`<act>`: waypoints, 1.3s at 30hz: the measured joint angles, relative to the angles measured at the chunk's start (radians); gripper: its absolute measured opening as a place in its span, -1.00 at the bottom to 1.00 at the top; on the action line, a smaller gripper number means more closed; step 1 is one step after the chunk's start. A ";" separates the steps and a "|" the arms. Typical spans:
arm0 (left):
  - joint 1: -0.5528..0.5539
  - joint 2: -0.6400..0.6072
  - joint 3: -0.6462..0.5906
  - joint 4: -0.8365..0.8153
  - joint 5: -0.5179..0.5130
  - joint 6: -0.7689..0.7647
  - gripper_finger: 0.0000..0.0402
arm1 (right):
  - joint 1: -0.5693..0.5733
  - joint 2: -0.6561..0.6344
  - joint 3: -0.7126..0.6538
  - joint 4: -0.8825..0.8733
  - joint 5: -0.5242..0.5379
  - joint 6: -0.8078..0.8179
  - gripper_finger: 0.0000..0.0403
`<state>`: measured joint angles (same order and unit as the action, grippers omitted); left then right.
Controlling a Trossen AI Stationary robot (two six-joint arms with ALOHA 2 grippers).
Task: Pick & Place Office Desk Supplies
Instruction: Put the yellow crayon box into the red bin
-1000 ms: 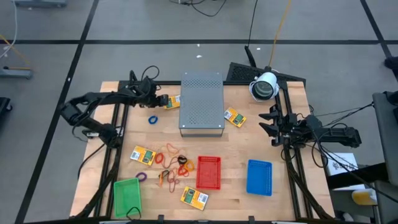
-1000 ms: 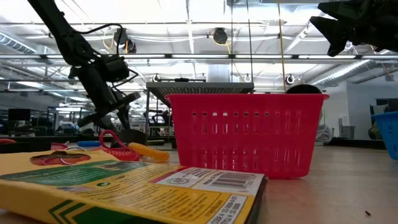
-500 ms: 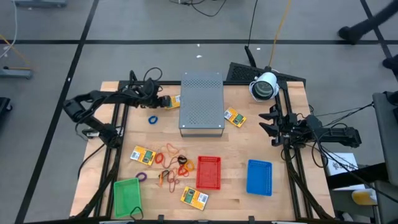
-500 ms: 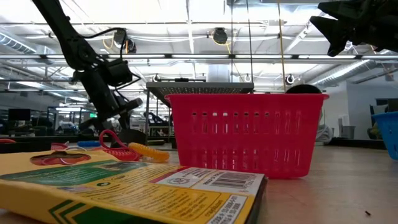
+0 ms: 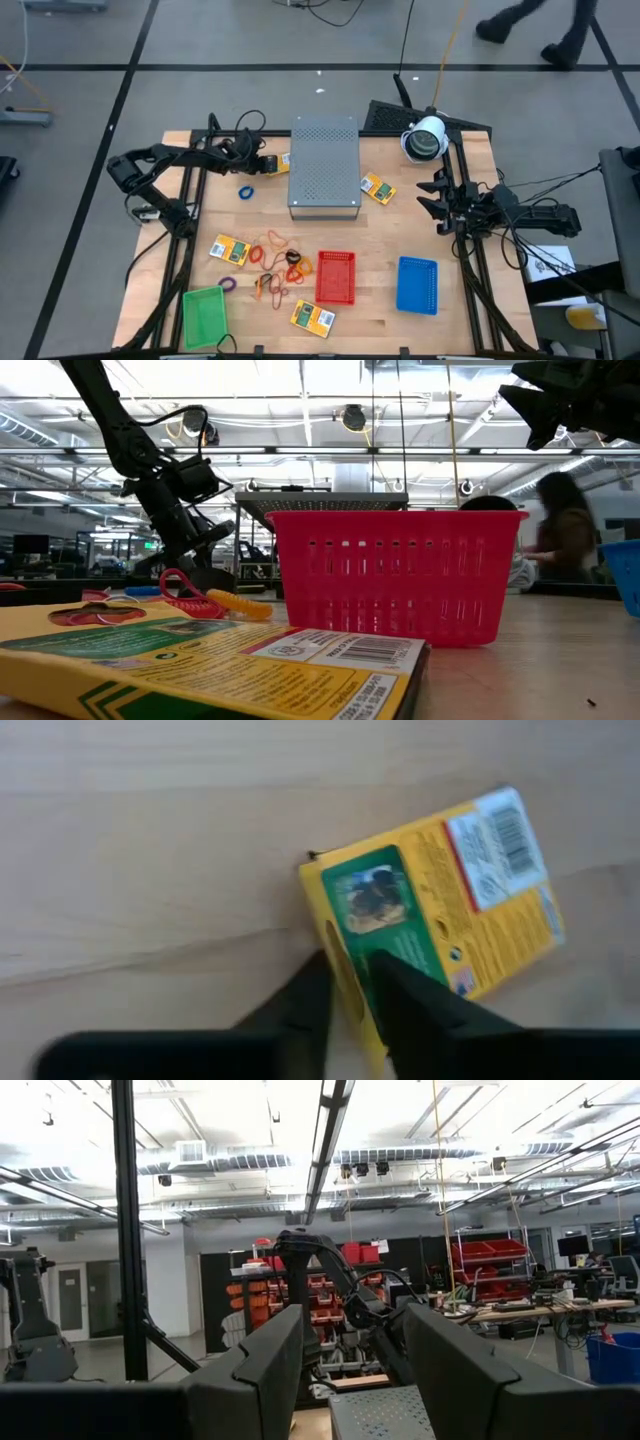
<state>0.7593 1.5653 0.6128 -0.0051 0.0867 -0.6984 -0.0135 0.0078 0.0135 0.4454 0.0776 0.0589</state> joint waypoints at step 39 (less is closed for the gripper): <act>-0.010 -0.719 -0.002 -0.646 0.250 0.134 -0.99 | 0.000 0.000 0.000 -0.001 0.000 -0.003 -0.16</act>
<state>0.7494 0.8460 0.6106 -0.6513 0.3362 -0.5645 -0.0135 0.0076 0.0135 0.4446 0.0776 0.0555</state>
